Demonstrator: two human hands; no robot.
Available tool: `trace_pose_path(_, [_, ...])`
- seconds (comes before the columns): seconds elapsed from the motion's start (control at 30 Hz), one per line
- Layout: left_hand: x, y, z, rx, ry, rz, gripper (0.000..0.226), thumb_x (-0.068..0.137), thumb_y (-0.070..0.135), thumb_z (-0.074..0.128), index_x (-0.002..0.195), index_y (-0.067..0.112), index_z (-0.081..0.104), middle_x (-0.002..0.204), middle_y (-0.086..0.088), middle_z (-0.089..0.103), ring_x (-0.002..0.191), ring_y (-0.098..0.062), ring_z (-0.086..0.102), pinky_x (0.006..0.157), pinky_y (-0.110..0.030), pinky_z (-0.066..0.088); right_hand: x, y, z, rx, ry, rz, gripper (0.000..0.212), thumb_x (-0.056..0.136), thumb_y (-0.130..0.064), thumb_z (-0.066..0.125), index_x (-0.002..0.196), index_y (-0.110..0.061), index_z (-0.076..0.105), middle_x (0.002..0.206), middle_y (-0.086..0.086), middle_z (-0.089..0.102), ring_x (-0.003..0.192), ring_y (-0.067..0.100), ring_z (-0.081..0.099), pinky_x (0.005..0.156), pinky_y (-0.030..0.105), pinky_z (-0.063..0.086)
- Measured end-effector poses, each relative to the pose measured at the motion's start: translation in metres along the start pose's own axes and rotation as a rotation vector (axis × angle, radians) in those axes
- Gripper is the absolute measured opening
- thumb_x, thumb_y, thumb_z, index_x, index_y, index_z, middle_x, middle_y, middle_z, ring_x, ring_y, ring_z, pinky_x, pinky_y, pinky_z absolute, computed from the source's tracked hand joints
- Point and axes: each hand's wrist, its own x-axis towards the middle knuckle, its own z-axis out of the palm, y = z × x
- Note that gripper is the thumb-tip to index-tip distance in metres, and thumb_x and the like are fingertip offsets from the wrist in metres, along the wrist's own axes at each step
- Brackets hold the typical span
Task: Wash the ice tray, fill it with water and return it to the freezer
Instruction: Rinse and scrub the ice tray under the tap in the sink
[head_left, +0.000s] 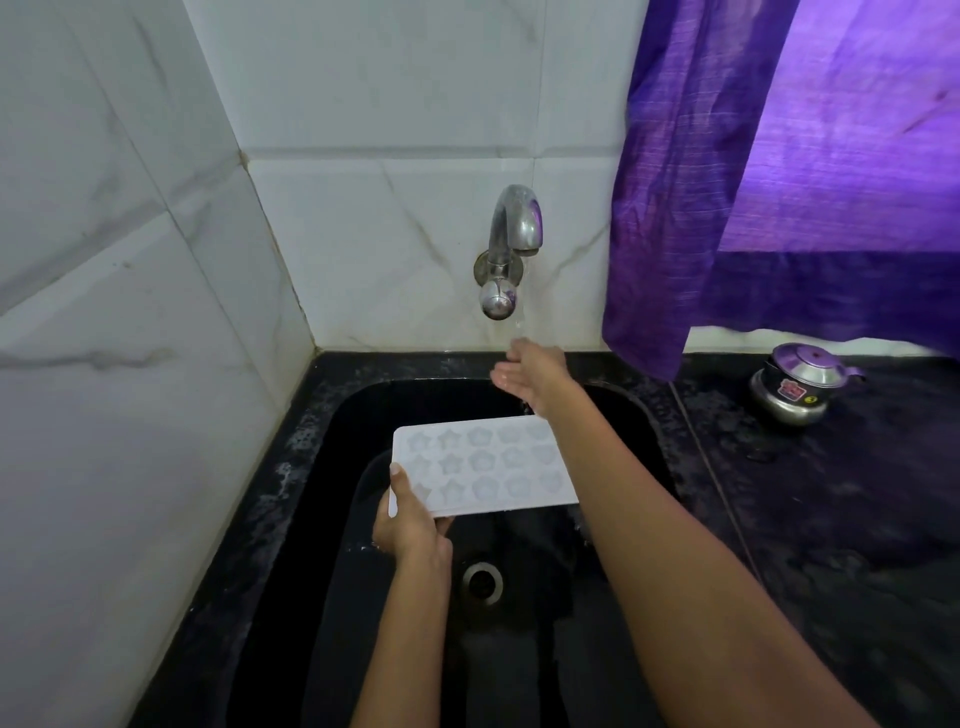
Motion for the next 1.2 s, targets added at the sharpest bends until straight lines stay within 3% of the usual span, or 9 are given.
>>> trace_pose_path(0.1, [-0.013, -0.003, -0.009, -0.024, 0.015, 0.021, 0.028, 0.089, 0.037, 0.064, 0.104, 0.014, 0.065, 0.101, -0.009, 0.071, 0.088, -0.026, 0.069, 0.07, -0.044, 0.059, -0.015, 0.018, -0.016, -0.258, 0.062, -0.064, 0.024, 0.091, -0.001, 0.053, 0.112, 0.009, 0.06, 0.096, 0.015, 0.062, 0.085, 0.027, 0.066, 0.087, 0.042, 0.056])
trace_pose_path(0.23, [-0.029, -0.007, -0.025, -0.068, 0.035, 0.043, 0.032, 0.089, 0.037, 0.064, 0.11, 0.012, 0.065, 0.104, -0.009, 0.07, 0.091, -0.027, 0.069, 0.073, -0.045, 0.059, -0.051, 0.035, -0.045, -0.753, 0.118, -0.368, 0.03, 0.09, 0.001, 0.046, 0.109, -0.004, 0.068, 0.115, 0.01, 0.064, 0.105, 0.027, 0.061, 0.096, 0.037, 0.05])
trace_pose_path(0.4, [-0.054, -0.013, -0.043, -0.088, 0.078, 0.047, 0.03, 0.09, 0.038, 0.062, 0.107, 0.013, 0.064, 0.106, -0.009, 0.069, 0.094, -0.028, 0.068, 0.068, -0.042, 0.057, -0.084, 0.059, -0.091, -1.001, 0.203, -0.431, 0.044, 0.089, 0.004, 0.044, 0.12, -0.021, 0.061, 0.118, 0.011, 0.058, 0.1, 0.028, 0.06, 0.08, 0.037, 0.053])
trace_pose_path(0.53, [-0.071, -0.019, -0.056, -0.088, 0.11, 0.058, 0.036, 0.09, 0.039, 0.062, 0.113, 0.011, 0.063, 0.105, -0.009, 0.07, 0.091, -0.026, 0.068, 0.067, -0.042, 0.058, -0.098, 0.068, -0.103, -1.142, 0.169, -0.392, 0.045, 0.09, 0.003, 0.041, 0.123, -0.023, 0.057, 0.124, 0.012, 0.054, 0.105, 0.032, 0.056, 0.084, 0.038, 0.049])
trace_pose_path(0.73, [-0.085, -0.03, -0.081, -0.074, 0.139, 0.084, 0.039, 0.09, 0.041, 0.061, 0.115, 0.011, 0.062, 0.093, -0.005, 0.069, 0.084, -0.023, 0.068, 0.059, -0.036, 0.056, -0.105, 0.085, -0.114, -1.217, 0.103, -0.369, 0.037, 0.093, -0.001, 0.043, 0.124, -0.012, 0.061, 0.13, 0.015, 0.049, 0.113, 0.034, 0.053, 0.094, 0.04, 0.047])
trace_pose_path(0.83, [-0.086, -0.032, -0.087, -0.056, 0.081, 0.073, 0.045, 0.091, 0.043, 0.059, 0.121, 0.009, 0.06, 0.095, -0.005, 0.07, 0.086, -0.023, 0.068, 0.068, -0.041, 0.057, -0.106, 0.09, -0.117, -1.241, 0.091, -0.392, 0.04, 0.095, -0.002, 0.043, 0.131, -0.011, 0.057, 0.135, 0.015, 0.045, 0.121, 0.034, 0.047, 0.103, 0.044, 0.042])
trace_pose_path(0.97, [-0.084, -0.031, -0.084, -0.027, 0.004, 0.056, 0.052, 0.092, 0.046, 0.056, 0.127, 0.007, 0.055, 0.106, -0.01, 0.069, 0.092, -0.026, 0.067, 0.078, -0.048, 0.056, -0.107, 0.085, -0.119, -1.231, 0.091, -0.377, 0.035, 0.1, -0.014, 0.045, 0.134, -0.009, 0.054, 0.135, 0.015, 0.04, 0.123, 0.033, 0.043, 0.103, 0.042, 0.04])
trace_pose_path(1.1, [-0.074, -0.027, -0.081, -0.012, -0.054, 0.05, 0.05, 0.094, 0.044, 0.052, 0.129, 0.01, 0.053, 0.105, -0.009, 0.069, 0.09, -0.025, 0.068, 0.076, -0.047, 0.055, -0.108, 0.079, -0.115, -1.255, 0.094, -0.361, 0.034, 0.1, -0.019, 0.046, 0.133, -0.014, 0.055, 0.14, 0.014, 0.033, 0.124, 0.032, 0.04, 0.098, 0.039, 0.04])
trace_pose_path(1.2, [-0.068, -0.024, -0.078, -0.01, -0.056, 0.053, 0.049, 0.093, 0.044, 0.053, 0.128, 0.01, 0.054, 0.106, -0.01, 0.069, 0.09, -0.025, 0.068, 0.07, -0.044, 0.057, -0.107, 0.075, -0.114, -1.23, 0.063, -0.363, 0.031, 0.1, -0.02, 0.046, 0.126, -0.004, 0.053, 0.14, 0.016, 0.034, 0.123, 0.034, 0.042, 0.101, 0.045, 0.04])
